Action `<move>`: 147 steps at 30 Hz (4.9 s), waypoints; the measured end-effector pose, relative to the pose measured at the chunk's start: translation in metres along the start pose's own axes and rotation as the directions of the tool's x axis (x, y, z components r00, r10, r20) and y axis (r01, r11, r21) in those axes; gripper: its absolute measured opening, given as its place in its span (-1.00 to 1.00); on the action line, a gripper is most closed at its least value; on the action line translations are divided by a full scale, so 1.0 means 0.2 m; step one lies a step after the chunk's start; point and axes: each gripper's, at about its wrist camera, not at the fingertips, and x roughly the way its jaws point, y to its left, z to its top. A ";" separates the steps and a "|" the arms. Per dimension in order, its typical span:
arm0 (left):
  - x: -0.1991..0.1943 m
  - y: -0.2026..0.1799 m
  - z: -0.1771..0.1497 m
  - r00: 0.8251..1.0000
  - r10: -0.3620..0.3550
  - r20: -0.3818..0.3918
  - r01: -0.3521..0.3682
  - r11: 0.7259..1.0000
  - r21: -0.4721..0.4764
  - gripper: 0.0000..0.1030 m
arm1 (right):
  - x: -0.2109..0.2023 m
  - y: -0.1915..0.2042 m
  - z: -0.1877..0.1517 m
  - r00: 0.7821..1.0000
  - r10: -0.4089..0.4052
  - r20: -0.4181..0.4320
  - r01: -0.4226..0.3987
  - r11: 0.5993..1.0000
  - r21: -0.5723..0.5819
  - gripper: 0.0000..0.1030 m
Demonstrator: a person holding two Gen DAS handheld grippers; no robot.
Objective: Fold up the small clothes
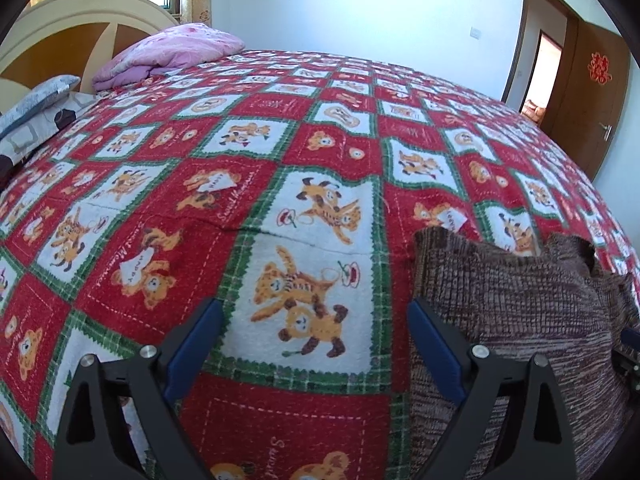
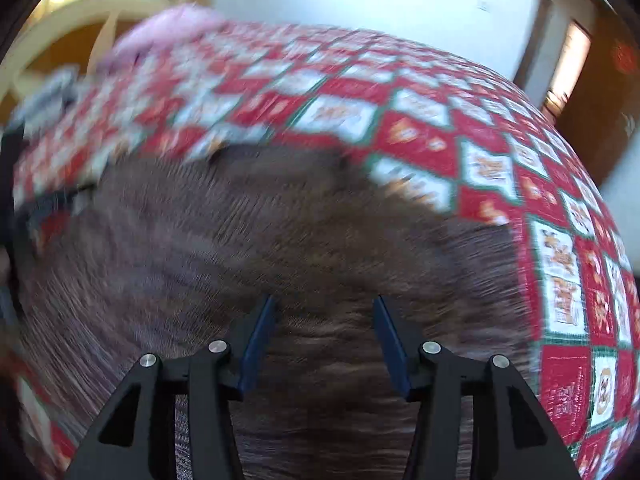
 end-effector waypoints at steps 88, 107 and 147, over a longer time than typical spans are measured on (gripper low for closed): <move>0.04 -0.10 0.03 0.913 -0.395 -0.104 0.400 0.916 0.030 -0.83 | -0.39 0.85 -0.28 0.876 0.466 0.124 -0.408 0.854 -0.324 -0.85; -0.23 -0.22 0.03 0.862 -0.507 0.005 0.500 0.847 -0.181 -0.84 | -0.59 0.43 -0.37 0.828 0.510 0.235 -0.490 0.860 -0.140 -0.93; -0.28 -1.34 0.20 0.843 -0.529 -0.096 0.537 0.840 0.075 -0.85 | -0.43 -0.58 -0.70 0.838 0.428 0.338 -0.545 0.622 0.562 -0.93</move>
